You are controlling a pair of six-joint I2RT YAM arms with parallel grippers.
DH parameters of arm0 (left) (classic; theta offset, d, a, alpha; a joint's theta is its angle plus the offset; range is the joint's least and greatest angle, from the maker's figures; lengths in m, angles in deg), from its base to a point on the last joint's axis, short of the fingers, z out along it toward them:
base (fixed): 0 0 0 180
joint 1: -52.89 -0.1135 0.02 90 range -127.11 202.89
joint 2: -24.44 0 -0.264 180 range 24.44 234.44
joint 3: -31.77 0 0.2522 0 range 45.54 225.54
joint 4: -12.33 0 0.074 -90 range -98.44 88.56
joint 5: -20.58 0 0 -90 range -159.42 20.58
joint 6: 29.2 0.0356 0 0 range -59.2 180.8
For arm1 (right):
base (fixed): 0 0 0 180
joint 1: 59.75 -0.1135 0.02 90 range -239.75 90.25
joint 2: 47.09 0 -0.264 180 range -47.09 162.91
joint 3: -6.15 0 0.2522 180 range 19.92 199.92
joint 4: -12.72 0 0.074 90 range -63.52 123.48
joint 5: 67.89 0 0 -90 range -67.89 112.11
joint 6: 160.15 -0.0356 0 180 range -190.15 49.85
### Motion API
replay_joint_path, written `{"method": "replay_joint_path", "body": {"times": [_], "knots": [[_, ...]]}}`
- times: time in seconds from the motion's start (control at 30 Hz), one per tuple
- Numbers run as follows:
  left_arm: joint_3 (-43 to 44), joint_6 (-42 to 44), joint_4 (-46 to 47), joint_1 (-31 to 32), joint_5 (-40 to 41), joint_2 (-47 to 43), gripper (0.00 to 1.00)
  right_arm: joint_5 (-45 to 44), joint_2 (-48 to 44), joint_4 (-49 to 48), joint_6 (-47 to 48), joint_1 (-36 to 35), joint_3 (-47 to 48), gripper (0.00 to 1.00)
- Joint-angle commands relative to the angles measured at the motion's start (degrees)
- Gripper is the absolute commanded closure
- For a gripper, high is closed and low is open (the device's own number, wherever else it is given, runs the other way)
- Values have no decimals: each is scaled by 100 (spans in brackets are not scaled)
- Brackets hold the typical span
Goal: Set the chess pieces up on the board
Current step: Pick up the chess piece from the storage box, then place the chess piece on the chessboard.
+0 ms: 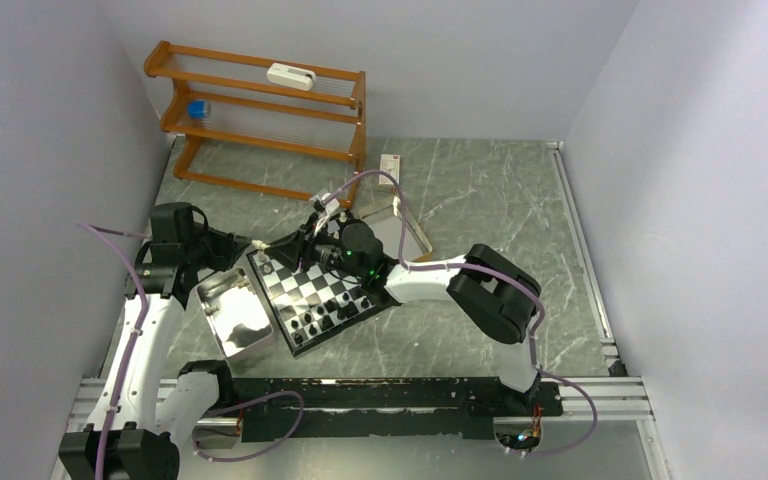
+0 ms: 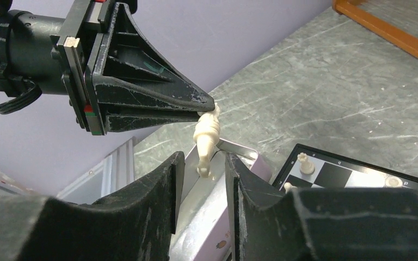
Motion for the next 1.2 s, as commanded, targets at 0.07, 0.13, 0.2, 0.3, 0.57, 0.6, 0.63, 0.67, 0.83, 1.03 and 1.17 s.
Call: {"method": "replay_joint_path", "body": {"times": [0.07,0.13,0.2,0.3,0.57,0.6,0.63,0.67,0.83,1.03,1.17], "knots": [[66,-96,193,57,-224,-49,95,-73,92,-105,-8,-45,115,64],[31,-104,202,51,-227,-65,95,-59,122,-70,-9,-54,143,63],[32,-92,211,51,-210,-71,95,-82,130,-27,11,-65,159,64],[-4,-74,228,59,-183,-92,95,-96,130,-34,20,-83,155,77],[-88,359,724,51,51,-165,95,-260,-219,139,314,-28,-87,100],[-98,499,877,51,78,-173,95,-261,-299,417,400,6,-51,100],[-92,656,1069,54,90,-176,95,-257,-379,741,455,75,-3,100],[-113,870,1359,62,85,-185,95,-208,-482,1102,477,177,68,100],[-647,2330,3589,72,-347,-249,95,497,-678,3308,831,907,706,100],[-1025,4483,4974,121,-1019,197,95,519,-1039,4409,1328,1493,816,100],[-887,5363,4754,122,-1037,757,95,667,-1318,4258,1265,1672,472,100]]}}
